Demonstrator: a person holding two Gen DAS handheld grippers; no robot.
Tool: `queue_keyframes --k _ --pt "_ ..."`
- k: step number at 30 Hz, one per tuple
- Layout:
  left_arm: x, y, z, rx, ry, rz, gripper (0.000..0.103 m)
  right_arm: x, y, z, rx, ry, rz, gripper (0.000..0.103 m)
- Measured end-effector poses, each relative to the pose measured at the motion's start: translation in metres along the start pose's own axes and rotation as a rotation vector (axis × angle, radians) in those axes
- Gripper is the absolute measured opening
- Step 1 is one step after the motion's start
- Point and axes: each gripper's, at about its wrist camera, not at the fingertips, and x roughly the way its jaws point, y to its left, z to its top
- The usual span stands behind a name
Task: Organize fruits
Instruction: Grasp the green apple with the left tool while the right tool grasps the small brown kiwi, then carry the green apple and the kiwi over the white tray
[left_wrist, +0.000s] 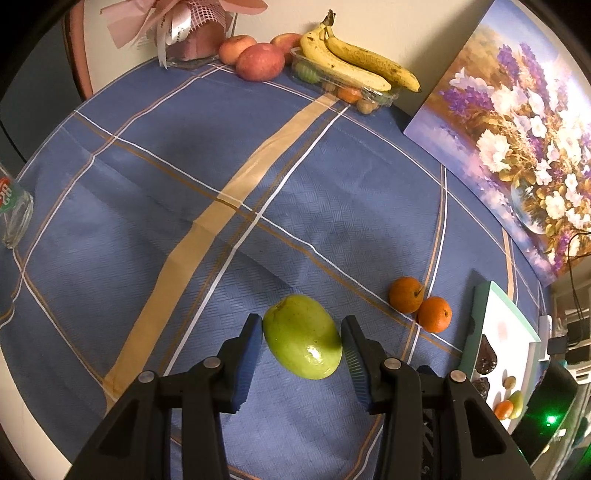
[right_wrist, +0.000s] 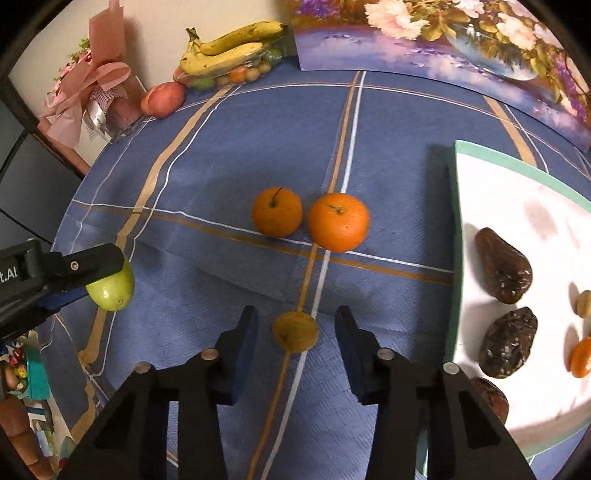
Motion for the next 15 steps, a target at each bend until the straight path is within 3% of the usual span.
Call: queue_keyframes --k 6,15 --pt "0.001 -0.001 0.001 0.002 0.003 -0.003 0.047 0.007 0.004 -0.001 -0.020 0.016 -0.020 0.028" --pt "-0.010 -0.008 0.002 0.022 -0.028 -0.019 0.047 -0.016 0.008 0.006 -0.022 -0.061 -0.009 0.027"
